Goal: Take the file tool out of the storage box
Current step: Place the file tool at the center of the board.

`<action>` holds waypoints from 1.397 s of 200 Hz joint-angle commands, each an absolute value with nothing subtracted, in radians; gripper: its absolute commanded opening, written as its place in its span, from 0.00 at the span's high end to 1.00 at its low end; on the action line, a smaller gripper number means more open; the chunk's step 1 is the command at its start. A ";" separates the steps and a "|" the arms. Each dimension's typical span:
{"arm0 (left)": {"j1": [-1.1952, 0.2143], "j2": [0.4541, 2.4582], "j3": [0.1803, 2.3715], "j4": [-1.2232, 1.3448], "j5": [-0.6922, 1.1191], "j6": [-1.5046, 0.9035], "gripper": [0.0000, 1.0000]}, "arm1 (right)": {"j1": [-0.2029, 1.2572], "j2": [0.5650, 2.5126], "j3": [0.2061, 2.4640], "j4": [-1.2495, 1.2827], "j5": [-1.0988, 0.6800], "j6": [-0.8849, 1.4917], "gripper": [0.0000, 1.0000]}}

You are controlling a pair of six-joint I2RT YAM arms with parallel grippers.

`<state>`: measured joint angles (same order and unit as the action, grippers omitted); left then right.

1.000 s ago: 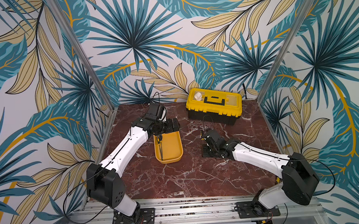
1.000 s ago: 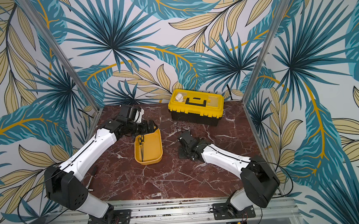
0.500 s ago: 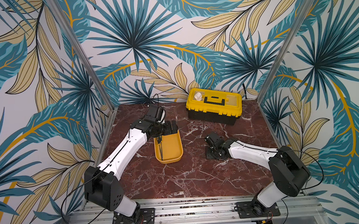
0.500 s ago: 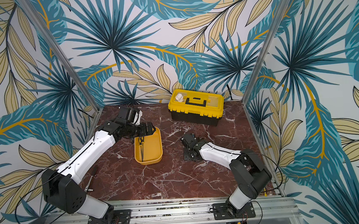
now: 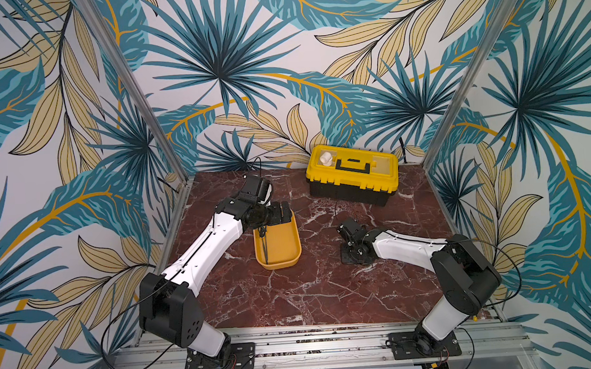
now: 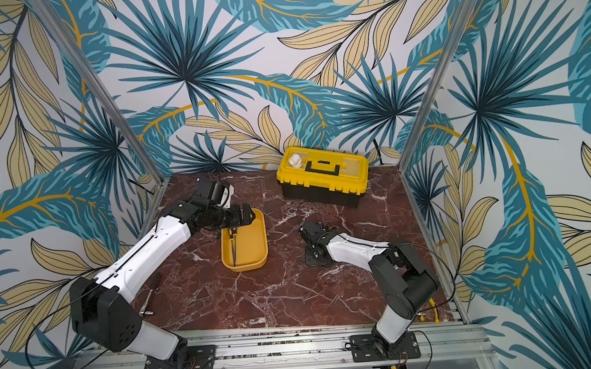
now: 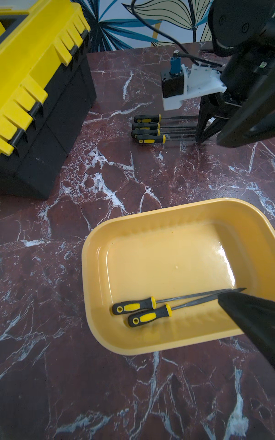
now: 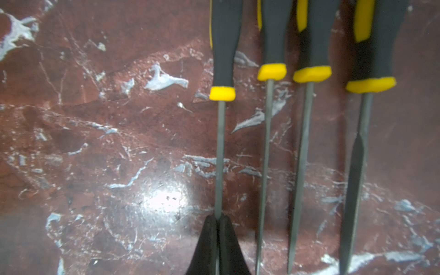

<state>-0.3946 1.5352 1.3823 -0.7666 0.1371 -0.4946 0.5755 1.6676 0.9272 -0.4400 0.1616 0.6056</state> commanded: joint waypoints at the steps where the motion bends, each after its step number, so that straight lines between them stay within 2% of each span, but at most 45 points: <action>1: -0.390 1.505 1.359 -0.765 0.122 -0.488 0.00 | 0.569 1.687 0.905 -0.431 0.185 0.593 1.00; 190: -0.390 1.521 1.343 -0.762 0.106 -0.486 0.00 | 0.561 1.741 0.946 -0.426 0.166 0.550 1.00; 219: -0.391 1.531 1.344 -0.775 0.068 -0.482 0.00 | 0.561 1.740 0.946 -0.430 0.170 0.547 0.90; 259: -0.390 1.555 1.345 -0.785 0.012 -0.466 0.00 | 0.561 1.727 0.943 -0.431 0.168 0.545 0.81; 279: -0.390 1.571 1.344 -0.770 0.008 -0.466 0.00 | 0.560 1.699 0.937 -0.416 0.145 0.526 0.68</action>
<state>-0.3943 1.5452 1.3674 -0.7750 0.0429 -0.4824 0.5644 1.7058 0.9520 -0.4164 0.1616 0.5499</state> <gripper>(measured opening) 0.999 0.247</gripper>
